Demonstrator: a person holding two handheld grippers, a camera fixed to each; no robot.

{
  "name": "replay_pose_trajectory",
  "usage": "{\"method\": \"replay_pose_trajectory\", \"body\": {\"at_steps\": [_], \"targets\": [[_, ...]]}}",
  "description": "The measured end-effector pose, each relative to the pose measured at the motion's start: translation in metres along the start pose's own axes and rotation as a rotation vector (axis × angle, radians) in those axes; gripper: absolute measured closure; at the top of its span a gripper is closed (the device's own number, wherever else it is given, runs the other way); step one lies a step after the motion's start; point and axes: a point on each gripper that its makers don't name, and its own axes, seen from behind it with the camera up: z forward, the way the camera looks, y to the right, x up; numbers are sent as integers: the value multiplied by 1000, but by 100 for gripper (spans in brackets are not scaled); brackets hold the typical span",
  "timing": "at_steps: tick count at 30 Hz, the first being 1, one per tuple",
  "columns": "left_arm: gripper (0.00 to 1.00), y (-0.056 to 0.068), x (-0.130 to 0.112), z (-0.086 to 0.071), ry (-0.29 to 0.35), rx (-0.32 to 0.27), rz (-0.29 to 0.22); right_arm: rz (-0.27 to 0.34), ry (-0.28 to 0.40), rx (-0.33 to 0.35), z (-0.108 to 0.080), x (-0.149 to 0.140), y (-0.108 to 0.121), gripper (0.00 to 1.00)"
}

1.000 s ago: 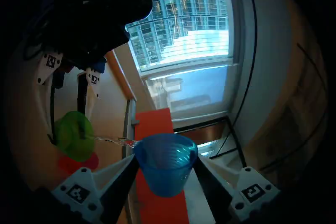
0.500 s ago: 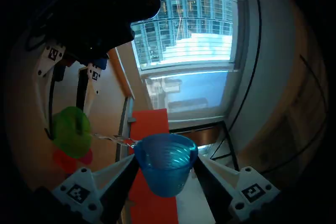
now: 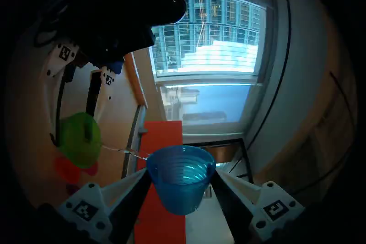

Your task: Pour water

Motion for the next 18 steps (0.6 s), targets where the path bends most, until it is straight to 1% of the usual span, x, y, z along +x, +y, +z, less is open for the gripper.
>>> {"method": "replay_pose_trajectory", "body": {"at_steps": [11, 18], "targets": [[18, -2, 1, -1, 6, 3, -5, -67, 8, -13, 1, 8, 4, 11], [18, -2, 0, -1, 6, 5, -7, -105, 14, -11, 2, 14, 0, 11]]}}
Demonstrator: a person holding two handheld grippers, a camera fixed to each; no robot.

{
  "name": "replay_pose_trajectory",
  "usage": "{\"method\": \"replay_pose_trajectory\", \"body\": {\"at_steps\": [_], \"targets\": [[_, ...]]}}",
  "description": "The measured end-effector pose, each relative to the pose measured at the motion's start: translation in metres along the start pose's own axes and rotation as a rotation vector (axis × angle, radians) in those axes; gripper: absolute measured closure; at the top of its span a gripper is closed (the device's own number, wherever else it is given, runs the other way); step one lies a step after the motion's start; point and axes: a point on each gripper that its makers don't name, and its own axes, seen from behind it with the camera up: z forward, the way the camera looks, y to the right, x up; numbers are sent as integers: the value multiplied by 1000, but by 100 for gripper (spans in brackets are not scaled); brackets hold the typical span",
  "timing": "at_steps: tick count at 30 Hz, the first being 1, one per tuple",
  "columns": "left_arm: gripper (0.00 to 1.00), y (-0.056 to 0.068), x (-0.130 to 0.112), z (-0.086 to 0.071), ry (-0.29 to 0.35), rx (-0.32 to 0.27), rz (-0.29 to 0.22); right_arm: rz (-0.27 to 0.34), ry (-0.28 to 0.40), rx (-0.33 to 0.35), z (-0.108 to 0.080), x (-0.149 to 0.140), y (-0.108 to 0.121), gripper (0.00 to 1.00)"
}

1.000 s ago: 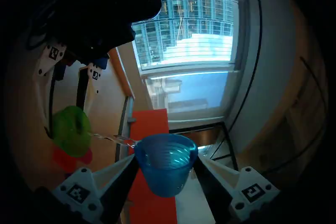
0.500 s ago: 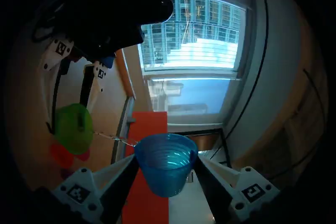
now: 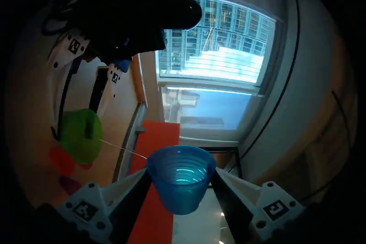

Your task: Pour water

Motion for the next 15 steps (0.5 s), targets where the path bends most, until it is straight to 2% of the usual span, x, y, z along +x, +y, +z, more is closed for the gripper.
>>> {"method": "replay_pose_trajectory", "body": {"at_steps": [9, 15], "targets": [[18, -1, 2, 0, 4, 4, -3, -34, 10, 0, -2, 8, -2, 11], [18, -1, 1, -1, 5, 5, -6, 10, 13, 6, -3, 6, -2, 11]]}}
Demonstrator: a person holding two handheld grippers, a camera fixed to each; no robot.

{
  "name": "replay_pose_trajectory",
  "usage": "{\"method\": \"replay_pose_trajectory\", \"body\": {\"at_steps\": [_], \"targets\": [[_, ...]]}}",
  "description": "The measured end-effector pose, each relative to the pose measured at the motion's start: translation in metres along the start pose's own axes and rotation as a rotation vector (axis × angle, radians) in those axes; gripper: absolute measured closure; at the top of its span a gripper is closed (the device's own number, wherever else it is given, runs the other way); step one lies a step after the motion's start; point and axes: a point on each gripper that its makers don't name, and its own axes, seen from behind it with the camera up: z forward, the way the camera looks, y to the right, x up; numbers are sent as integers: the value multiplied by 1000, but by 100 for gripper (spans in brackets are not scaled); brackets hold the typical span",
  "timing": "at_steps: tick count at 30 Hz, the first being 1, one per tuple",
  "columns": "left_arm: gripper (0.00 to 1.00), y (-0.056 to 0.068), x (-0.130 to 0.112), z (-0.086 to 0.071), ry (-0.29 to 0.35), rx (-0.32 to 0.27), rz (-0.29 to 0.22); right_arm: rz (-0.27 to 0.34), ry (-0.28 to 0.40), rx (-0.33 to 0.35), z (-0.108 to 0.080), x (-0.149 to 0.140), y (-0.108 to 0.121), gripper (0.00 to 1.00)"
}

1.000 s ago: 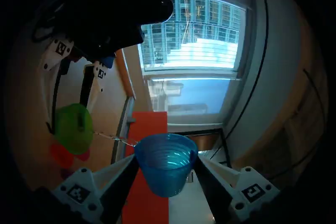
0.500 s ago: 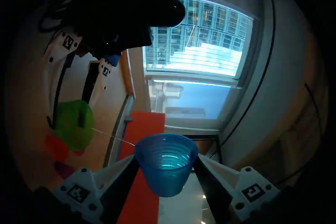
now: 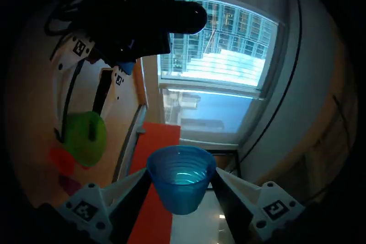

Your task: Pour water

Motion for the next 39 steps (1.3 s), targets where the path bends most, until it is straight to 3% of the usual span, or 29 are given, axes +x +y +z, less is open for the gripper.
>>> {"method": "replay_pose_trajectory", "body": {"at_steps": [5, 15, 27, 39], "targets": [[18, -1, 1, -1, 1, 1, 3, 106, 3, 0, -2, -5, 1, 11], [18, -2, 2, -3, 0, 5, 10, 441, 25, 14, -9, -10, -4, 11], [18, -7, 3, -4, -2, 16, 16, 794, 65, 62, -20, 8, -7, 11], [18, -8, 5, -5, 1, 21, 18, 1078, 90, 138, -26, 30, -18, 11]]}}
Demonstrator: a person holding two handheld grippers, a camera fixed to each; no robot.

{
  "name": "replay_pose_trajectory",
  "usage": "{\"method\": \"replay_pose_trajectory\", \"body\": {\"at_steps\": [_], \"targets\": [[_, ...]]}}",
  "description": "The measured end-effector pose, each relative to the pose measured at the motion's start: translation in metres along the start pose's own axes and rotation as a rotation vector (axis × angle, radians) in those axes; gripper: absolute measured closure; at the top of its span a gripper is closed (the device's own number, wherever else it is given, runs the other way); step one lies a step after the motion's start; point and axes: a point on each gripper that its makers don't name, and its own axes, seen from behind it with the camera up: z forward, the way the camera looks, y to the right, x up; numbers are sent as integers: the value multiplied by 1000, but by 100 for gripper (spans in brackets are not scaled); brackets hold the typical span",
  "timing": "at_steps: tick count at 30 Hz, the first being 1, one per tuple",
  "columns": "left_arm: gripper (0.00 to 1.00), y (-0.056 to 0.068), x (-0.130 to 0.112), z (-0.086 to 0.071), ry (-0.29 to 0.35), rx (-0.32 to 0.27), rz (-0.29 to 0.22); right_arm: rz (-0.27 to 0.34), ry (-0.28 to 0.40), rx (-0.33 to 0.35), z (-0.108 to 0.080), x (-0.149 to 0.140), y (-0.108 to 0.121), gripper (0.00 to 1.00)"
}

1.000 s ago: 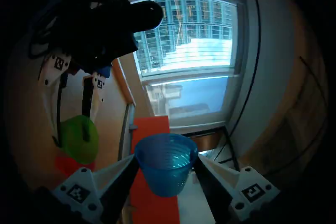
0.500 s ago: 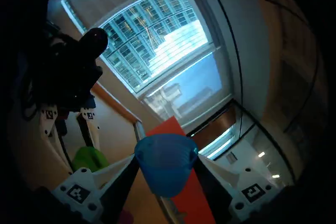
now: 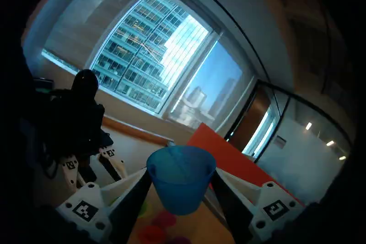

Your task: Pour water

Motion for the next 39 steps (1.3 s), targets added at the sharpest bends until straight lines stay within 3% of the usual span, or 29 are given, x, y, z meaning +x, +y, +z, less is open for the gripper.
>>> {"method": "replay_pose_trajectory", "body": {"at_steps": [12, 18, 39], "targets": [[18, -3, 0, -1, 1, 10, 0, 303, 14, 40, 2, 3, -5, 11], [18, -5, 2, -3, 5, 15, -2, 395, 20, 60, 1, 4, -6, 11], [19, -29, 4, -13, -1, 75, -13, 424, -8, -2, -26, -23, 15, 11]]}}
